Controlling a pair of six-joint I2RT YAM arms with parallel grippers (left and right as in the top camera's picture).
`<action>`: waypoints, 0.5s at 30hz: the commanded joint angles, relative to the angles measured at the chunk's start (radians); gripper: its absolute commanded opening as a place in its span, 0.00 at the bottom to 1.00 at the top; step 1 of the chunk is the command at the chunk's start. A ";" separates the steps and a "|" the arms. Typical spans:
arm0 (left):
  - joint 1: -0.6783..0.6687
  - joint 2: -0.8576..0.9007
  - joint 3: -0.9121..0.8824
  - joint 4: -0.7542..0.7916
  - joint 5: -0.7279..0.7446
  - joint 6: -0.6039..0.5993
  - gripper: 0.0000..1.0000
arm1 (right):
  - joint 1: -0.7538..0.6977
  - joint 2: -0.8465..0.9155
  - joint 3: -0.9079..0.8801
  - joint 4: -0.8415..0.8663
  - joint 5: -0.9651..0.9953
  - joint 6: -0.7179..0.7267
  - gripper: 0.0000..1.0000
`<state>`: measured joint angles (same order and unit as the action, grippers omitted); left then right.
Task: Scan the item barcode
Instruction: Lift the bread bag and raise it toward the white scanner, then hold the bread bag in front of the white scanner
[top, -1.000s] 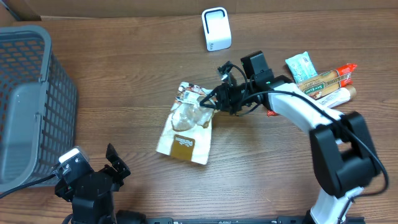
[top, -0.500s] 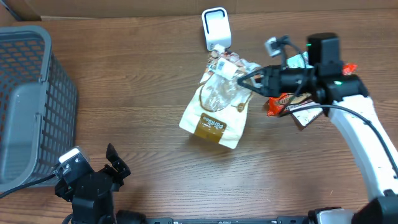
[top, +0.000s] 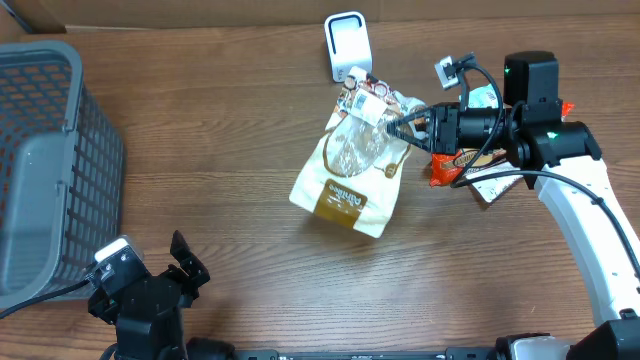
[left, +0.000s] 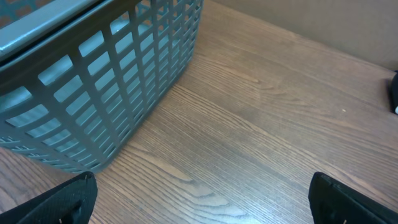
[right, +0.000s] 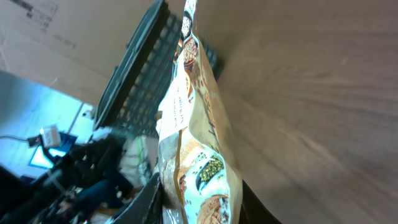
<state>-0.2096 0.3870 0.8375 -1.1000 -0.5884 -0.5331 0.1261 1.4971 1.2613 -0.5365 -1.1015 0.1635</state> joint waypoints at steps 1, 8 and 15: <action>-0.004 -0.003 -0.002 0.000 -0.017 -0.014 1.00 | -0.002 -0.010 0.031 0.030 0.091 0.055 0.04; -0.004 -0.003 -0.002 0.000 -0.017 -0.014 1.00 | 0.058 -0.010 0.146 0.035 0.634 0.009 0.04; -0.004 -0.003 -0.002 0.000 -0.017 -0.014 1.00 | 0.270 0.050 0.147 0.206 1.483 -0.169 0.15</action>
<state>-0.2096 0.3870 0.8375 -1.1000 -0.5884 -0.5331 0.3206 1.5105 1.3808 -0.3935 -0.1085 0.0921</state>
